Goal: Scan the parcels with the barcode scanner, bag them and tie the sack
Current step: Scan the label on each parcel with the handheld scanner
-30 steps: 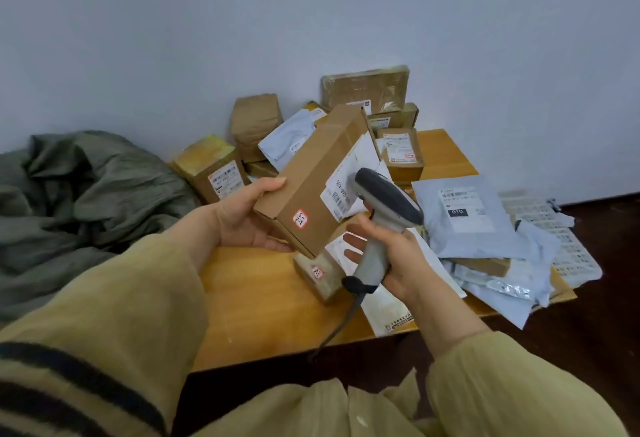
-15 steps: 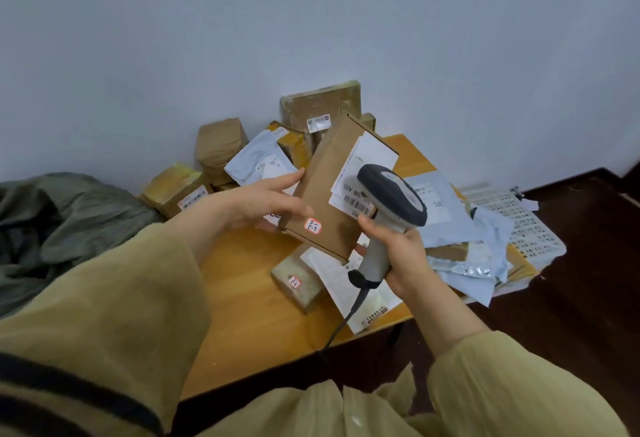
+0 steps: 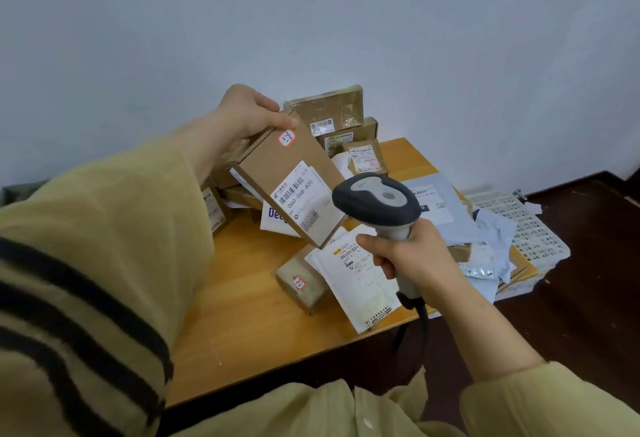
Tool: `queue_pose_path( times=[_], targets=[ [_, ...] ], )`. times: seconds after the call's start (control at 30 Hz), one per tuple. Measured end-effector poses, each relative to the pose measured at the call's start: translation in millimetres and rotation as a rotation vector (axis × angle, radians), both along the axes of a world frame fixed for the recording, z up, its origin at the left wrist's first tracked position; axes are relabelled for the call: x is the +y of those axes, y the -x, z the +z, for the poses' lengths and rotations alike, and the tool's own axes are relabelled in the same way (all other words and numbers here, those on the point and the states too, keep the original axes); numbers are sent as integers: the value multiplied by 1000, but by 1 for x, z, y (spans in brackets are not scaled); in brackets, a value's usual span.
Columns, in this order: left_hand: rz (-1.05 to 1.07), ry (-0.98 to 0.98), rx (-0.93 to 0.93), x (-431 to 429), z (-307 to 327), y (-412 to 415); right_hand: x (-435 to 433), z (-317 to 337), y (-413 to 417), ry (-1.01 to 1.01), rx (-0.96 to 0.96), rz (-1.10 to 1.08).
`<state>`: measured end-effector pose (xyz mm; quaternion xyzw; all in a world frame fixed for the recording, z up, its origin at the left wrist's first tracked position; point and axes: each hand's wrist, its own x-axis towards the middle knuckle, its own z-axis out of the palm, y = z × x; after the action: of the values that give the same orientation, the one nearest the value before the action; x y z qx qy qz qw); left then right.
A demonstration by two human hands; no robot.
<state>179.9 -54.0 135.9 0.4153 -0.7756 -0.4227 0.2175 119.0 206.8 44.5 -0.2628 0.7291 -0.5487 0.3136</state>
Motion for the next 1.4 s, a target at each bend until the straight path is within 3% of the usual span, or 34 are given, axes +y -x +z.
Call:
queue_pose_path(
  times=[0.1,0.4,1.4],
  targets=[
    [-45,90,-80,1,4,5,5,7,-7,-82,78,55],
    [-41,111,-108,0,-5,18,21,20,-15,-222,273,117],
    [-4,53,-93,-4,-15,24,30,26,-12,-252,292,125]
  ],
)
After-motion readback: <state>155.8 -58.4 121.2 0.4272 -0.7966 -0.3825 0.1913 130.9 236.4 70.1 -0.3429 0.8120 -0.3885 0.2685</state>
